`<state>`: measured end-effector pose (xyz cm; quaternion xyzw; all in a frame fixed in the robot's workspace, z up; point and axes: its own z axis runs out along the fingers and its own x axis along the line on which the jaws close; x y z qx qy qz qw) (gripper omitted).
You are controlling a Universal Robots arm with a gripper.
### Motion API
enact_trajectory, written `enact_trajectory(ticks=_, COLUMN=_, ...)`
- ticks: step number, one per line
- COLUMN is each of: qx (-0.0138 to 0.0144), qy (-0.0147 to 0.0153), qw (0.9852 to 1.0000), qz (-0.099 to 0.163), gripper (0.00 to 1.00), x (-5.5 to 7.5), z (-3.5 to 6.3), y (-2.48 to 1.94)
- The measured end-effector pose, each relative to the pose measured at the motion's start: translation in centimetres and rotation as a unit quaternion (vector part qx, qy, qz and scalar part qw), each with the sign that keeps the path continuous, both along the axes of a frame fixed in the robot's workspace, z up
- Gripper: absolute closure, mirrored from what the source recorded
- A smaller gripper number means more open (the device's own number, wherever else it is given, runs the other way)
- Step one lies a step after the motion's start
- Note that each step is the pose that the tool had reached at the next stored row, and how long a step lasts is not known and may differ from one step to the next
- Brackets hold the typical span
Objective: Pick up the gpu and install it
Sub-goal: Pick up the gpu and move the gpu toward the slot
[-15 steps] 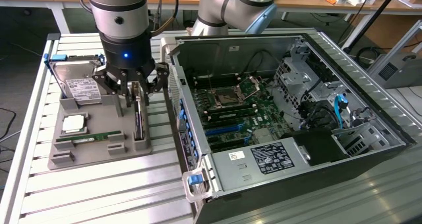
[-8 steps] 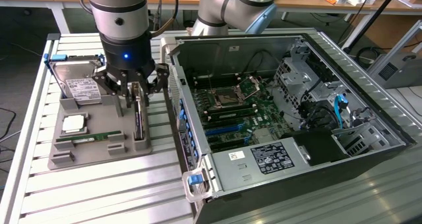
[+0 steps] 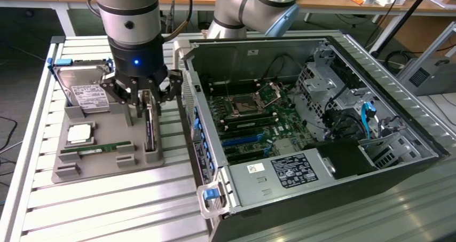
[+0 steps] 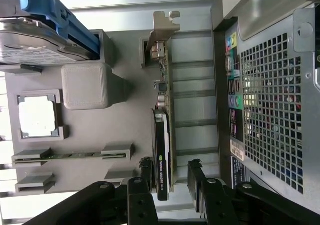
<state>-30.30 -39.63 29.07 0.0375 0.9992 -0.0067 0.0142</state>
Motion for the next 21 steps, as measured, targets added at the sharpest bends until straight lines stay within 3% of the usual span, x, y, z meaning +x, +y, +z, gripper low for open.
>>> enact_trajectory(ticks=21, qx=-0.0022, qy=0.0, qw=1.0, qz=0.0, gripper=0.58, x=0.0, z=-0.61, y=0.0)
